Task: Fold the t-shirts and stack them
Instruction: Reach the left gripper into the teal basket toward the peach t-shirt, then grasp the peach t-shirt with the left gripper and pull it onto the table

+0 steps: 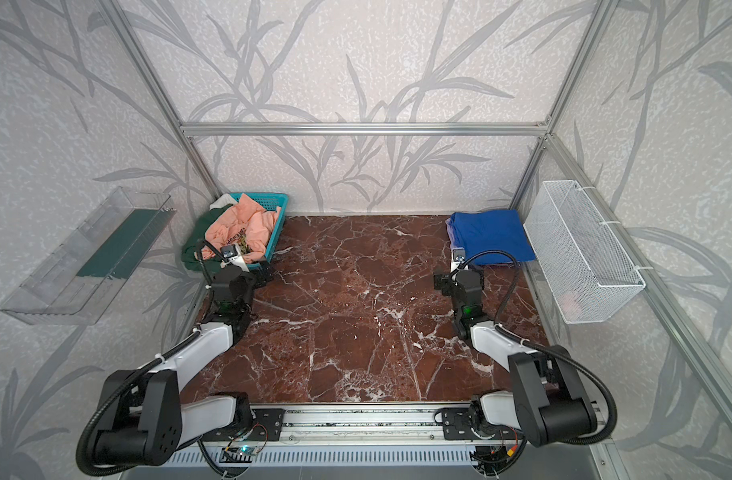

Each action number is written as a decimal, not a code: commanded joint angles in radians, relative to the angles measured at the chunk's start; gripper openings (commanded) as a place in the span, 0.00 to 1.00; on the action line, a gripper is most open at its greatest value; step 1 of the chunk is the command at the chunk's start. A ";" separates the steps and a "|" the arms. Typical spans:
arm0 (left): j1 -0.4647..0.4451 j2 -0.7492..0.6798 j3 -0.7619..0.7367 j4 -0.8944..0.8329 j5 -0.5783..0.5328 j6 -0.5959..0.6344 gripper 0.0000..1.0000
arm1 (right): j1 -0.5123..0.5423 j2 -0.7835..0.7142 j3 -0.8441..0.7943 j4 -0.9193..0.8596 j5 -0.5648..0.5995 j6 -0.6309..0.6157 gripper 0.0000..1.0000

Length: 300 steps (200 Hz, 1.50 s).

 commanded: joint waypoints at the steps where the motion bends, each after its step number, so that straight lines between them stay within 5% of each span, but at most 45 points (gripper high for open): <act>1: -0.015 -0.017 0.072 -0.209 -0.089 -0.100 0.98 | 0.001 -0.113 0.110 -0.274 -0.014 0.139 0.99; 31: -0.010 0.036 0.228 -0.368 -0.127 -0.141 0.94 | -0.003 -0.191 0.164 -0.372 -0.018 0.266 0.99; 84: 0.031 0.306 0.558 -0.636 0.020 -0.217 0.89 | -0.003 -0.116 0.395 -0.695 -0.339 0.328 0.99; 211: 0.146 0.963 1.239 -0.891 0.232 -0.213 0.77 | -0.006 -0.147 0.329 -0.807 -0.359 0.343 0.99; 229: 0.145 0.983 1.253 -0.864 0.282 -0.224 0.63 | -0.007 -0.150 0.322 -0.806 -0.359 0.343 0.99; 257: 0.145 0.972 1.290 -0.890 0.296 -0.226 0.00 | -0.007 -0.153 0.316 -0.801 -0.395 0.375 0.99; 300: 0.142 0.809 1.267 -0.898 0.264 -0.208 0.00 | -0.008 -0.150 0.348 -0.811 -0.425 0.410 0.99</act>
